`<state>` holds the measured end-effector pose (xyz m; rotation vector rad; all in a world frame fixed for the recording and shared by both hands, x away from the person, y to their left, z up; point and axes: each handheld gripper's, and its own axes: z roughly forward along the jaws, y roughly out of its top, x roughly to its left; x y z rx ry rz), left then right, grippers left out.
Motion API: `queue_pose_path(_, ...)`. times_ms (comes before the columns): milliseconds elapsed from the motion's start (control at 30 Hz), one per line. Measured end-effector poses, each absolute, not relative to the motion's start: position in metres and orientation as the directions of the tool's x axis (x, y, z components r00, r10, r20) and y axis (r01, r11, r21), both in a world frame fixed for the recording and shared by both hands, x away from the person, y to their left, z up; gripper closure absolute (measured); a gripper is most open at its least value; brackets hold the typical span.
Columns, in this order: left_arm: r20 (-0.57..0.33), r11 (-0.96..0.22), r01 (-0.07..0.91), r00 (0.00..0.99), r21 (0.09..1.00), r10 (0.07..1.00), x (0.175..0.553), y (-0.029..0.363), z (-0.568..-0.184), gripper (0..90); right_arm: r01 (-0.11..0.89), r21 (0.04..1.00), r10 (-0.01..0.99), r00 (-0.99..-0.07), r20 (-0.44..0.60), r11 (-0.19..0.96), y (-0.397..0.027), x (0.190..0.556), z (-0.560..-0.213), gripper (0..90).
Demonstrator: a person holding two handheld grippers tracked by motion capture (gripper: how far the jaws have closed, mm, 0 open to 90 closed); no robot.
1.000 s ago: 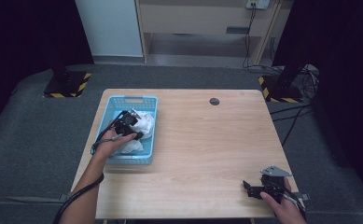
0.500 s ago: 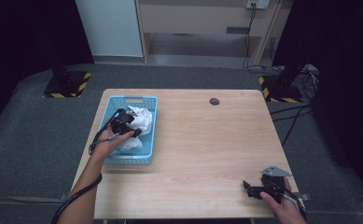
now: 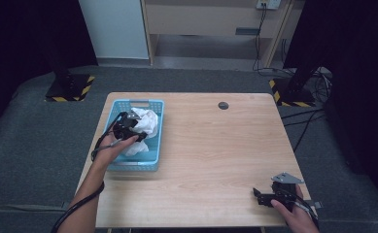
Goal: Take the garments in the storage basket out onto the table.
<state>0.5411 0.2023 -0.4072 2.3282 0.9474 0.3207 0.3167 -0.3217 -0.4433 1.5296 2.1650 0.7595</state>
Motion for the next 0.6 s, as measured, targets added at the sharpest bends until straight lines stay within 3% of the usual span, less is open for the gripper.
queue_pose_path(600, 0.019, -0.560, 0.516, 0.725, 0.648, 0.689, 0.5348, 0.2035, -0.3960, 45.1, 0.736, 0.625, 0.942, -0.334, 0.000, 0.261, -0.3217, 0.3167, -0.4433, 0.5)
